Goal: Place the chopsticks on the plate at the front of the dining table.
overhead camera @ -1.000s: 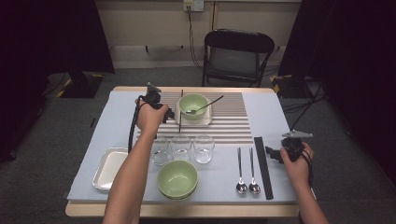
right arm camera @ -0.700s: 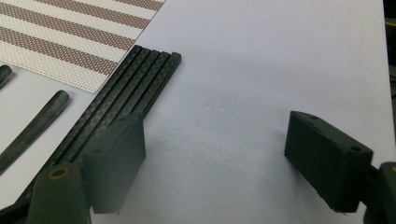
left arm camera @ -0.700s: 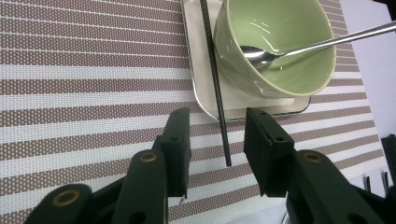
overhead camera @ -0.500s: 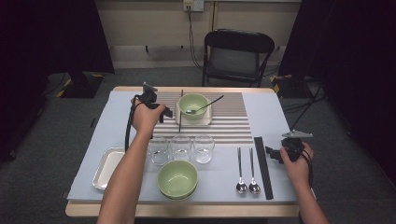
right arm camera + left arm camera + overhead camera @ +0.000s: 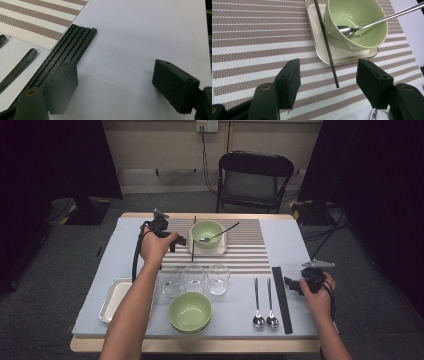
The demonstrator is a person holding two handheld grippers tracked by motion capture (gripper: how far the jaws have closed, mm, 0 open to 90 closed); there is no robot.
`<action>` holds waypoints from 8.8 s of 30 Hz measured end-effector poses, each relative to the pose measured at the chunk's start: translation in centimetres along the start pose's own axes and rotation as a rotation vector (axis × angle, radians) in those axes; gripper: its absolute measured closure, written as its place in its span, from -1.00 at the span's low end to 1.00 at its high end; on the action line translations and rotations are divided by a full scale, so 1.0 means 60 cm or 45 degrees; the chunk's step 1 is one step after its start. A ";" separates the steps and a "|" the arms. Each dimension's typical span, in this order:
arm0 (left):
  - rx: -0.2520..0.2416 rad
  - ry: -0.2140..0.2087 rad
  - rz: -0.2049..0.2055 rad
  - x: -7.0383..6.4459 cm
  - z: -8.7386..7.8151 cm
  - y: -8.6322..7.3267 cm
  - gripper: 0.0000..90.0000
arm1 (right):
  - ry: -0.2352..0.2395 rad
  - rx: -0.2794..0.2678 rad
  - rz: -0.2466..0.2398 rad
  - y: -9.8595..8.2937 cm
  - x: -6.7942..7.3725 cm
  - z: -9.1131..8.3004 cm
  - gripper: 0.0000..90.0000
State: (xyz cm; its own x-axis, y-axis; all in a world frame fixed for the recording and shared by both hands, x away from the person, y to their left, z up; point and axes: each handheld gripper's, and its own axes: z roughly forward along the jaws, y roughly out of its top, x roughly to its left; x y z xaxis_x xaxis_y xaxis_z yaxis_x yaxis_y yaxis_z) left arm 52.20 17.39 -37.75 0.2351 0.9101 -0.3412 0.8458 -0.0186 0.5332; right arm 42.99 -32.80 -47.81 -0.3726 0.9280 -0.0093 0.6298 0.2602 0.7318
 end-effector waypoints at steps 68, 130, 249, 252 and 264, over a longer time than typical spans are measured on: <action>0.008 -0.065 0.100 -0.003 -0.036 -0.022 -0.26 | -0.051 0.066 0.081 0.010 0.010 -0.018 -0.15; 0.049 -0.084 0.137 -0.021 -0.027 -0.020 -0.26 | 0.052 0.154 0.204 0.029 0.052 -0.020 0.51; 0.052 -0.165 0.210 -0.024 -0.045 -0.027 -0.29 | -0.016 0.281 0.360 0.044 0.011 -0.014 0.93; 0.049 -0.169 0.212 -0.020 -0.050 -0.027 -0.29 | -0.014 0.276 0.340 0.047 0.011 -0.013 0.93; 0.039 -0.166 0.196 -0.012 -0.056 -0.032 -0.29 | 0.042 0.209 0.322 0.077 0.013 -0.032 0.93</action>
State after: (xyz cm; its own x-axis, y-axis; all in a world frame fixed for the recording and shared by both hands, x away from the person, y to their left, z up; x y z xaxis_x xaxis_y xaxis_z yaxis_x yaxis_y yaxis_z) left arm 48.79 18.17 -35.90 0.4212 0.8344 -0.3555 0.8086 -0.1678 0.5640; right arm 44.27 -31.37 -43.15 -0.2102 0.9604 0.1830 0.8060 0.0644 0.5884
